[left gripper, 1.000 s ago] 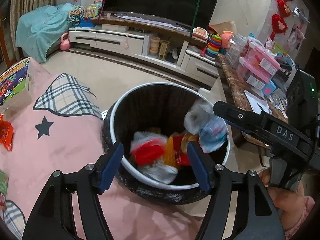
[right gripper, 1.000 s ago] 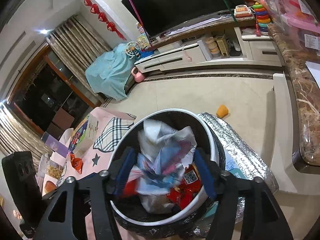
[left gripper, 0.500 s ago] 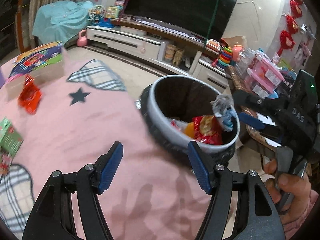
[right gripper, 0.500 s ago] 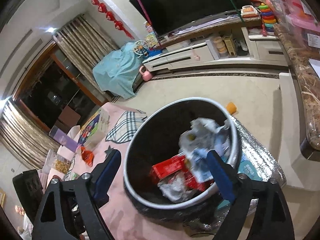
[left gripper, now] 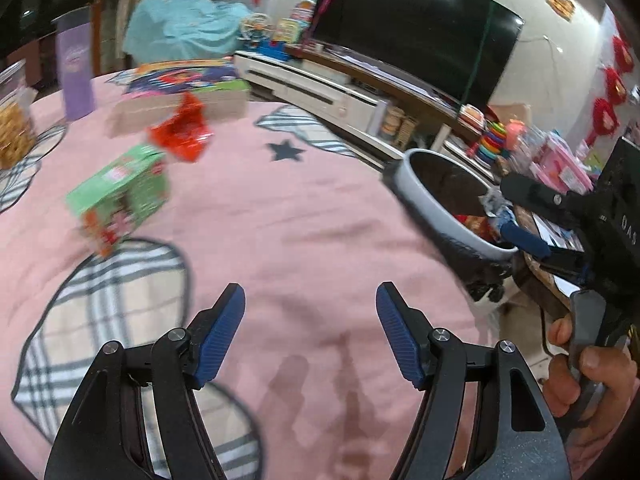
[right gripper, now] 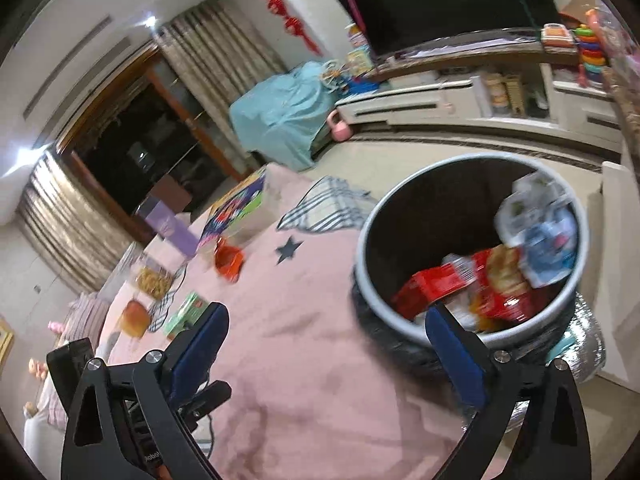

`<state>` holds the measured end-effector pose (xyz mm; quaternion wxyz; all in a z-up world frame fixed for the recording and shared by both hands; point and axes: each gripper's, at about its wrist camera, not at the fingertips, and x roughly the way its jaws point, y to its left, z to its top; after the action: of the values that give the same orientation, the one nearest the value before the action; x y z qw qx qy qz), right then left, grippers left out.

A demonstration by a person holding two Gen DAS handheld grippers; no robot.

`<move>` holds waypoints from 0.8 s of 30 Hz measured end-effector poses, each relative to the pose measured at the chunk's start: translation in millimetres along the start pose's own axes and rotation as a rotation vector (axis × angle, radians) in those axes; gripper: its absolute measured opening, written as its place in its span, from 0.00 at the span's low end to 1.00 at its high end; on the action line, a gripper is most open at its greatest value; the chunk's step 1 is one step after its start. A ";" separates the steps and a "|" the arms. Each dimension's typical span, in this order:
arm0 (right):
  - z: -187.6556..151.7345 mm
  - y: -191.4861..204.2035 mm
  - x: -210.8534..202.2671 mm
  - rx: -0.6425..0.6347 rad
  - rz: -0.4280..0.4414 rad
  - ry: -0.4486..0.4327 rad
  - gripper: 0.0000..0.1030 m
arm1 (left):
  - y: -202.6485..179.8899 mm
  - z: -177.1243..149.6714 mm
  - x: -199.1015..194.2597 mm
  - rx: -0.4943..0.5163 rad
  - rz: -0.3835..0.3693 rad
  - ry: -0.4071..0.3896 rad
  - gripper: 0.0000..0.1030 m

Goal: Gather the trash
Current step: 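Move both open tools back over the table toward the green juice box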

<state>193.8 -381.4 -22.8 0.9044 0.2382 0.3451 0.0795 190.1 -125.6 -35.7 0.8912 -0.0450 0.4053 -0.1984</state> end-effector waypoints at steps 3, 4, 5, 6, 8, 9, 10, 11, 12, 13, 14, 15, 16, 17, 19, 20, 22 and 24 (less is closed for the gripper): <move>-10.2 15.0 11.2 -0.015 0.009 0.029 0.98 | 19.6 -7.2 -10.5 -0.032 0.030 -0.015 0.69; -10.8 16.5 13.6 -0.021 0.010 0.036 0.98 | 27.8 -9.6 -14.3 -0.047 0.037 -0.020 0.69; -13.4 21.7 18.0 -0.031 0.010 0.046 0.98 | 34.9 -11.6 -17.5 -0.060 0.043 -0.023 0.70; -15.6 26.0 21.6 -0.039 0.012 0.054 0.98 | 40.9 -13.8 -20.4 -0.073 0.051 -0.027 0.70; -20.1 33.7 27.0 -0.052 0.017 0.067 0.98 | 52.2 -17.0 -24.9 -0.092 0.069 -0.033 0.71; -22.0 37.3 30.1 -0.058 0.024 0.074 0.98 | 55.9 -17.9 -26.4 -0.098 0.074 -0.035 0.72; -23.9 40.8 33.3 -0.063 0.033 0.081 0.98 | 61.9 -19.8 -28.6 -0.109 0.080 -0.036 0.72; -26.7 44.3 35.5 -0.067 0.038 0.086 0.99 | 66.9 -21.5 -30.4 -0.116 0.088 -0.037 0.72; -28.4 46.5 36.7 -0.071 0.040 0.090 0.99 | 70.0 -22.2 -30.7 -0.120 0.094 -0.037 0.72; -29.9 49.8 39.5 -0.077 0.040 0.093 0.99 | 74.0 -23.0 -31.8 -0.126 0.104 -0.038 0.72; -31.6 53.6 42.5 -0.085 0.042 0.096 0.99 | 79.3 -24.0 -33.0 -0.136 0.108 -0.038 0.72; -33.0 57.2 45.5 -0.093 0.044 0.099 0.99 | 82.1 -24.2 -33.5 -0.141 0.111 -0.039 0.72; -34.6 60.4 47.9 -0.100 0.046 0.102 0.99 | 85.7 -23.9 -33.7 -0.147 0.118 -0.038 0.72; -35.5 62.8 50.2 -0.106 0.048 0.104 0.99 | 89.9 -23.9 -34.5 -0.154 0.124 -0.039 0.72; -37.5 67.5 54.6 -0.114 0.060 0.104 0.99 | 96.3 -22.2 -34.3 -0.159 0.129 -0.041 0.72; -37.8 69.3 57.5 -0.116 0.065 0.105 0.99 | 99.1 -20.1 -33.3 -0.159 0.135 -0.041 0.73; -38.2 71.0 62.6 -0.115 0.065 0.107 0.99 | 104.1 -17.7 -31.3 -0.159 0.142 -0.038 0.73; -37.6 72.1 68.2 -0.110 0.071 0.111 0.99 | 108.9 -15.7 -29.0 -0.162 0.148 -0.035 0.73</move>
<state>221.5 -283.3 -52.2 0.8921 0.1953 0.3814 0.1435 195.8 -13.2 -51.9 0.9039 -0.0902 0.4065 -0.0977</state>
